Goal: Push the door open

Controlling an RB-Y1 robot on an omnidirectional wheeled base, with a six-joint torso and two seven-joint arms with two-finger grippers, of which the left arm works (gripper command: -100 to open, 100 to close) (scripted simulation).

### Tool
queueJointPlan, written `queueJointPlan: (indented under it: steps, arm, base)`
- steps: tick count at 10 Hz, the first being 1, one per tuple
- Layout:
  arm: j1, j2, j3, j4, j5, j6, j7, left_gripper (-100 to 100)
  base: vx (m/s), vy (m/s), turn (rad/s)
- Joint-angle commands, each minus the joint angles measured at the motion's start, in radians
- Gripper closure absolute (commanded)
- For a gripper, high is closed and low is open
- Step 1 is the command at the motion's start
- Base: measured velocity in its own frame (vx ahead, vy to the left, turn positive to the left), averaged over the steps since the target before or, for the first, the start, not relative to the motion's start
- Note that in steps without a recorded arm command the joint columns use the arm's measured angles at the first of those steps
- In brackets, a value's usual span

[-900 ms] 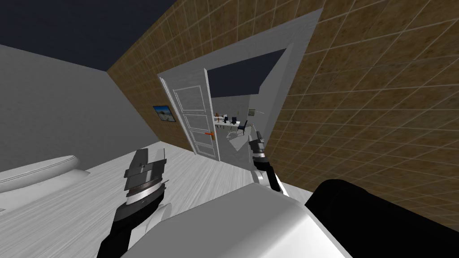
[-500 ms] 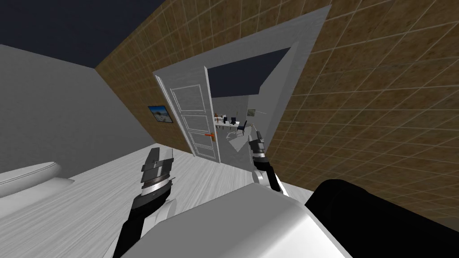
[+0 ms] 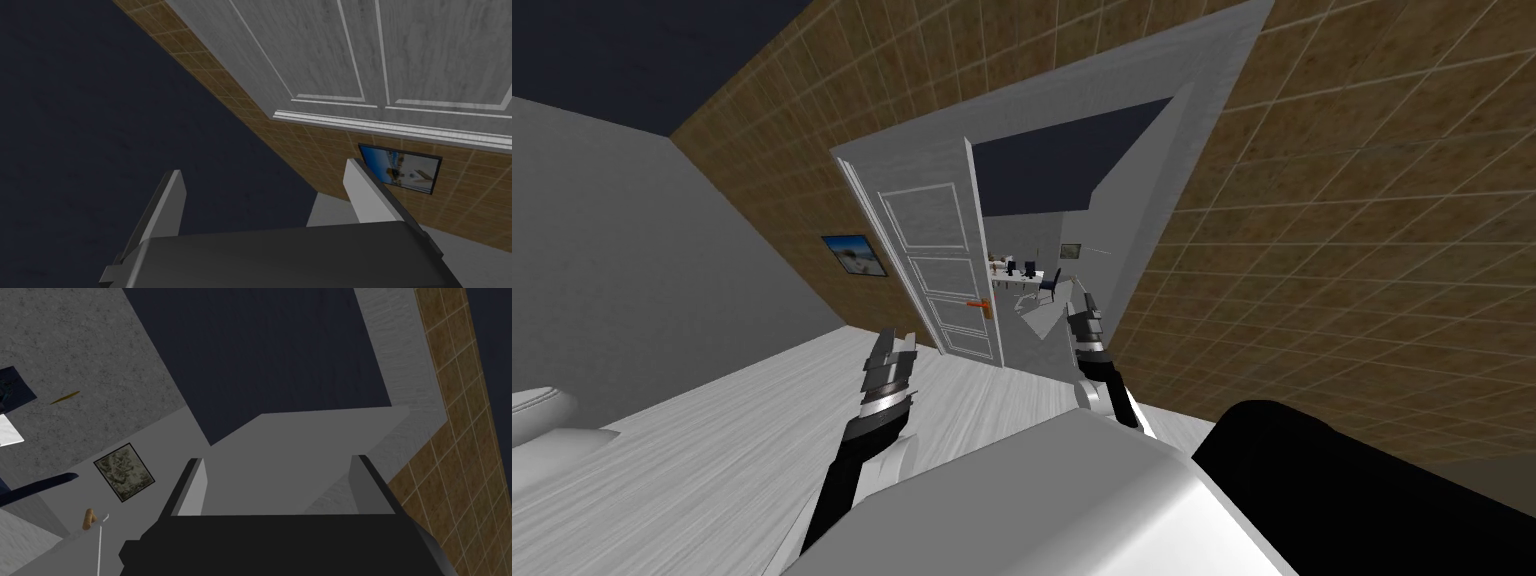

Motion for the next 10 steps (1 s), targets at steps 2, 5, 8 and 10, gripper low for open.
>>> queueJointPlan:
  steps: [2,5,8,10]
  arm:
    - [-0.027,0.001,-0.016,0.052,-0.002,0.014,0.009,-100]
    - [-0.076,0.009,-0.044,0.142,-0.001,0.047,0.030,-100]
    - [-0.110,0.014,-0.064,0.205,0.000,0.071,0.045,-100]
    - [-0.146,0.019,-0.084,0.270,0.000,0.095,0.061,-100]
  base:
    - [0.068,0.070,-0.059]
    - [0.068,0.078,-0.093]
    - [0.059,0.071,-0.075]
    - [0.086,0.093,-0.103]
